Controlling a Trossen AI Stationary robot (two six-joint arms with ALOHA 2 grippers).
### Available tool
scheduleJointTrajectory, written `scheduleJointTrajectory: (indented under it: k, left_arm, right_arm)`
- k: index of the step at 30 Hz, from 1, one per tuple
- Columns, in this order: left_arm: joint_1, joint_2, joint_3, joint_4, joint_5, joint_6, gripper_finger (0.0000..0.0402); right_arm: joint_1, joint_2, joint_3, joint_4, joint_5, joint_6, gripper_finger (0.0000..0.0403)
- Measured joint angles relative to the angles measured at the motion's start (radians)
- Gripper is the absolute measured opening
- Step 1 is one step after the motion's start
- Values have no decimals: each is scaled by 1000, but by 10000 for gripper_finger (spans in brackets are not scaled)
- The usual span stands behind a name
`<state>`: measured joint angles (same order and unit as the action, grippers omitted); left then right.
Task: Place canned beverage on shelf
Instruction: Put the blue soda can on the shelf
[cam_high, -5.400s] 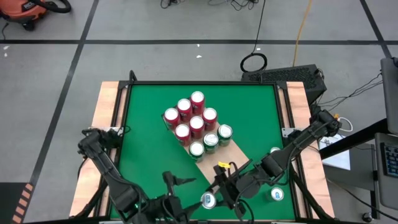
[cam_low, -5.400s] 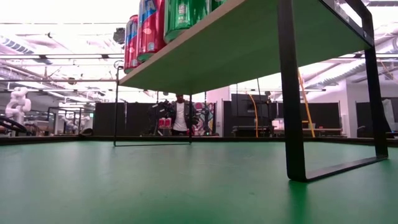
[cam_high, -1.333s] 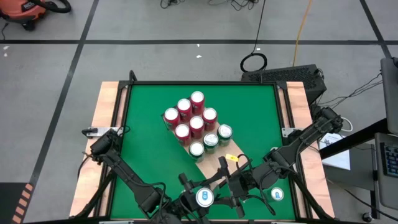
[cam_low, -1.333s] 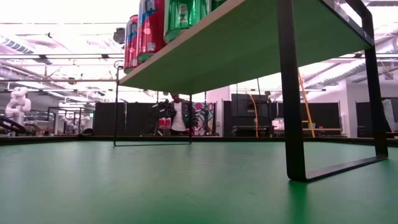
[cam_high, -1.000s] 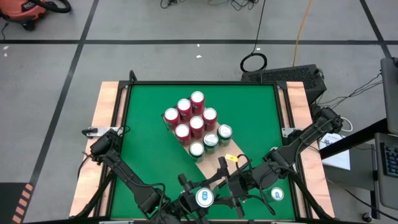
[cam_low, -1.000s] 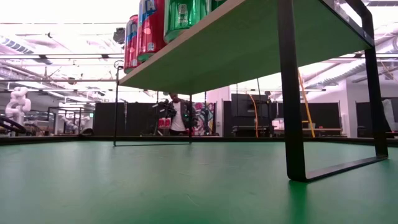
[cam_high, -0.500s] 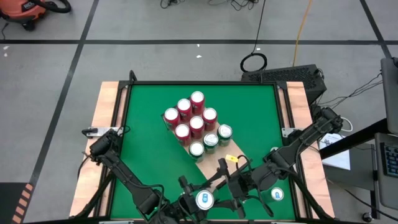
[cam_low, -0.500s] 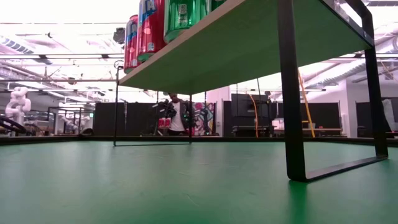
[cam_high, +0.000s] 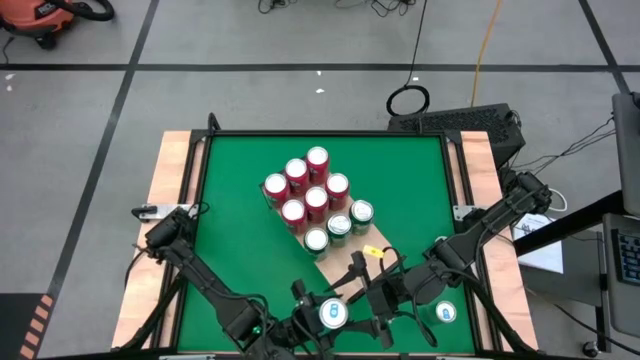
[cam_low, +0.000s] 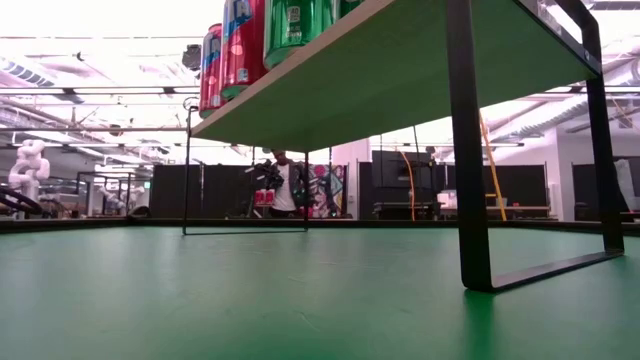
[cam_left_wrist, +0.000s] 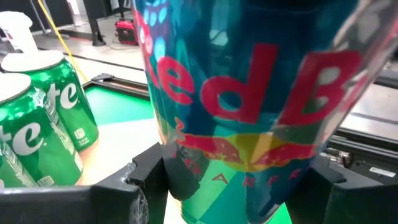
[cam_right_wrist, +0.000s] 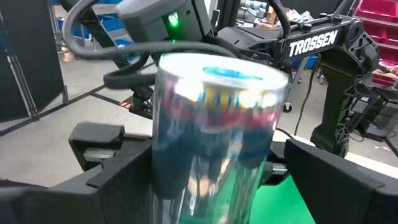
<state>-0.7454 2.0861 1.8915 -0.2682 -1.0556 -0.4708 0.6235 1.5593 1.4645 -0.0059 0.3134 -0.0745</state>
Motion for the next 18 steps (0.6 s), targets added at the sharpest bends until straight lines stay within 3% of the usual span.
scheduleJointTrajectory:
  k: [10,18]
  left_arm:
    - [18,0,0,-38,34,-20,230]
    - [23,0,-1,-66,41,-23,230]
  right_arm:
    - [0,-1,58,-47,5,18,347]
    - [0,-2,98,-152,-1,61,303]
